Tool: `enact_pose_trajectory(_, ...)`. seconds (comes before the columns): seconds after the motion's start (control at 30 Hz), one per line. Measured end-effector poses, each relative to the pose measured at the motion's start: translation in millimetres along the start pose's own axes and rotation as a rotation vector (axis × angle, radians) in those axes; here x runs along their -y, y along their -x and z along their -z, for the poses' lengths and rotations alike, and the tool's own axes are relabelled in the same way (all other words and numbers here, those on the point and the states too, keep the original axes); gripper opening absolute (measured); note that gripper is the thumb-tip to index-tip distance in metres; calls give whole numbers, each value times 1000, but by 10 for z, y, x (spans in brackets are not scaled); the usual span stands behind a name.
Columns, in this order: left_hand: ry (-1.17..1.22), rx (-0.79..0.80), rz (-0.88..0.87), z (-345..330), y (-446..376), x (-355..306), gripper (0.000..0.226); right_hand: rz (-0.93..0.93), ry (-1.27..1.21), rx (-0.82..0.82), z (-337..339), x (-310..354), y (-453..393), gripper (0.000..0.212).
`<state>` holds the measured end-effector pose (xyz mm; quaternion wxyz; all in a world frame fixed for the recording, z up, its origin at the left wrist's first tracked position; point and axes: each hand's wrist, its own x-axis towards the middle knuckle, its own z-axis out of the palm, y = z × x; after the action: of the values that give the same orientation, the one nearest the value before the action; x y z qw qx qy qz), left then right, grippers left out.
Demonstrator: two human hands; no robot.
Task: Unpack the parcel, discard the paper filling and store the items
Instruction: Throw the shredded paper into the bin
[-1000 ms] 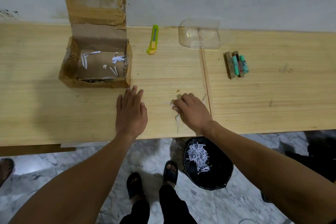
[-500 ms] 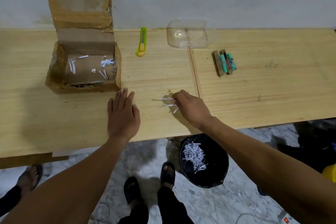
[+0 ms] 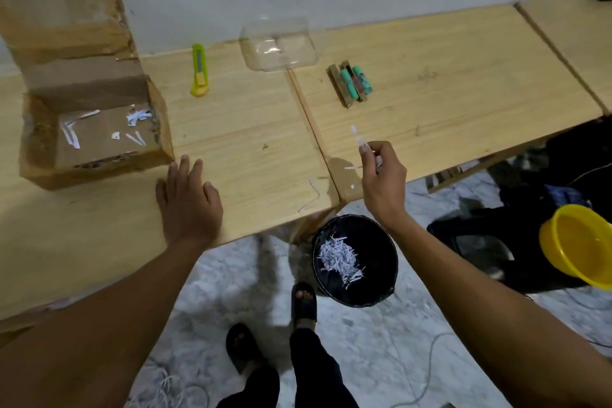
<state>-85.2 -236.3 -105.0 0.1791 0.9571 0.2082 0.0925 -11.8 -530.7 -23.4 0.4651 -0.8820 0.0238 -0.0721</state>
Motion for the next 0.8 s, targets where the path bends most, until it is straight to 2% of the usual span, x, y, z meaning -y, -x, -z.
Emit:
enact_pose_trajectory(0.13, -23, -9, -12, 2, 2, 2, 51, -26, 11, 22, 155, -242, 228, 19)
enact_pose_trajectory(0.27, -48, -20, -21, -29, -11, 26, 53, -114, 76, 123, 172, -713, 632, 8)
enact_pose_trajectory(0.37, -70, -32, -29, -63, -14, 23, 50, -166, 114, 194, 123, -981, 817, 8)
enact_pose_trajectory(0.43, -89, -24, -34, -78, -7, 16, 51, -83, 119, 266, 77, -966, 826, 13)
enact_pose_trajectory(0.63, -93, -5, -17, -67, -12, -7, 54, 351, 109, 577, -211, -557, 482, 35)
enact_pose_trajectory(0.8, -115, -16, -20, -51, -2, -15, 51, 437, 383, 719, -226, -498, 368, 48)
